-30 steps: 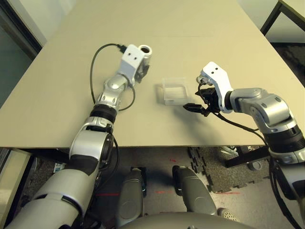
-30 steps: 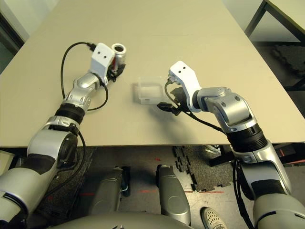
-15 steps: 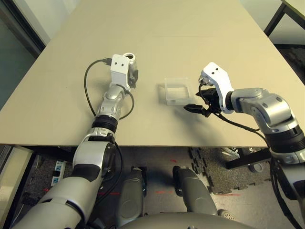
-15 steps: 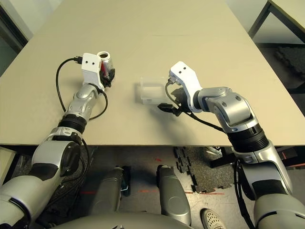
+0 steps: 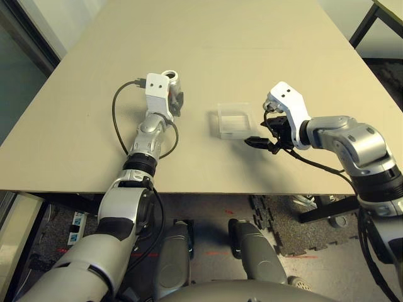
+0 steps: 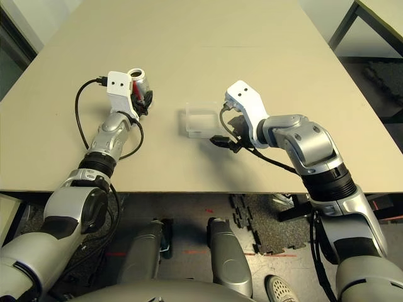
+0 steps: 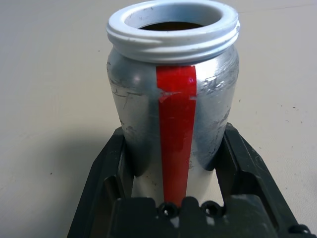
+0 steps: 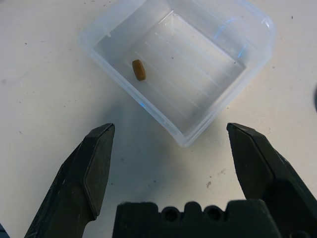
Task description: Pour the medicine from the bottle into the box.
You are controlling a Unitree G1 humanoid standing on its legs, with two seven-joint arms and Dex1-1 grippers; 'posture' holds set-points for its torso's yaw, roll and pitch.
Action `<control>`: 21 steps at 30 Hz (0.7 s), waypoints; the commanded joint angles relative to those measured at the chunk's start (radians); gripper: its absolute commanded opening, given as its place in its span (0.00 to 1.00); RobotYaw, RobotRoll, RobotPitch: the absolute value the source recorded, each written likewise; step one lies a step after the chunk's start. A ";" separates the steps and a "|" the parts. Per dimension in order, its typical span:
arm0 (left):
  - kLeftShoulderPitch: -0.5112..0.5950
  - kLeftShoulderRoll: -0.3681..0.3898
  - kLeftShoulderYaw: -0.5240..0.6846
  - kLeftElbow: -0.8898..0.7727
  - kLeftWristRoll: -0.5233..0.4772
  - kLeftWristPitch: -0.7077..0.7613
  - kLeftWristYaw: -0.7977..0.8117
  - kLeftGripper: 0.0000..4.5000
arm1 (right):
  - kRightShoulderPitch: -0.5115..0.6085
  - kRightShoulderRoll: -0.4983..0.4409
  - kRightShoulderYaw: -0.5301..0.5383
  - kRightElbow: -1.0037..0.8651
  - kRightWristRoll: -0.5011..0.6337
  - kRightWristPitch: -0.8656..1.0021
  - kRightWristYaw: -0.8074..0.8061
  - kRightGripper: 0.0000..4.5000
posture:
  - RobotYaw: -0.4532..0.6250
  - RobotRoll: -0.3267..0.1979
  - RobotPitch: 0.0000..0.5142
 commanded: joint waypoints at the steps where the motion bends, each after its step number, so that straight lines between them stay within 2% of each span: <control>1: 0.041 -0.007 -0.019 0.023 0.006 0.017 -0.020 0.55 | 0.006 -0.005 -0.019 -0.018 0.003 0.003 -0.002 1.00 | 0.31 0.62 0.36; 6: 0.046 -0.005 -0.032 0.010 0.013 0.000 -0.022 0.55 | 0.005 -0.004 -0.019 -0.017 0.005 0.003 -0.003 1.00 | 0.31 0.62 0.36; 12: 0.044 -0.004 -0.052 0.005 0.023 -0.015 -0.030 0.99 | 0.006 -0.005 -0.020 -0.017 0.004 0.000 -0.003 1.00 | 0.31 0.62 0.36; 18: 0.063 0.006 -0.053 -0.042 0.016 -0.013 -0.028 0.99 | 0.009 -0.009 -0.026 -0.042 0.011 0.016 -0.005 1.00 | 0.31 0.62 0.36; 21: 0.113 0.015 -0.039 -0.125 0.002 0.024 -0.017 0.99 | 0.021 -0.019 -0.037 -0.078 0.024 0.035 -0.002 1.00 | 0.30 0.62 0.36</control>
